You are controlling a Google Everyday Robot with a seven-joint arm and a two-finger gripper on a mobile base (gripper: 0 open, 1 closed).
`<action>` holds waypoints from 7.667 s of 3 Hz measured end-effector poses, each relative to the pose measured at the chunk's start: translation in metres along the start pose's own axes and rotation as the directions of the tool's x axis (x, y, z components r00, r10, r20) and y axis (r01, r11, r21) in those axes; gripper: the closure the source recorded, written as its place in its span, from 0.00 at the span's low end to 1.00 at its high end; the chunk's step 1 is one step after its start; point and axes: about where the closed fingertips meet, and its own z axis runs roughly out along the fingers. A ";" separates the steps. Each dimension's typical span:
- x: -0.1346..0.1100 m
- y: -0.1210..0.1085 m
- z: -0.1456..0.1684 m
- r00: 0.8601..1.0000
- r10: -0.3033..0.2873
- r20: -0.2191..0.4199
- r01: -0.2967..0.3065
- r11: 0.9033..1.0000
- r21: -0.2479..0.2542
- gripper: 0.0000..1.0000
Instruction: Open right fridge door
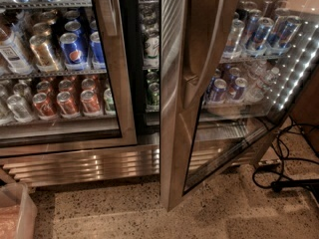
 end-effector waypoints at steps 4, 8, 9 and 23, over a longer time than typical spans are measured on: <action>0.000 0.000 0.000 1.000 0.000 0.000 0.000 1.000 0.000 0.94; 0.000 0.000 0.000 1.000 0.000 0.000 0.000 1.000 0.000 1.00; -0.006 -0.003 0.003 1.000 -0.028 -0.007 0.028 0.999 -0.015 1.00; -0.107 0.033 -0.034 0.970 -0.242 0.033 0.244 0.965 -0.093 1.00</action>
Offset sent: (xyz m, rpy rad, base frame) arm 0.0055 0.0191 0.0205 -0.0738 -0.0624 0.0647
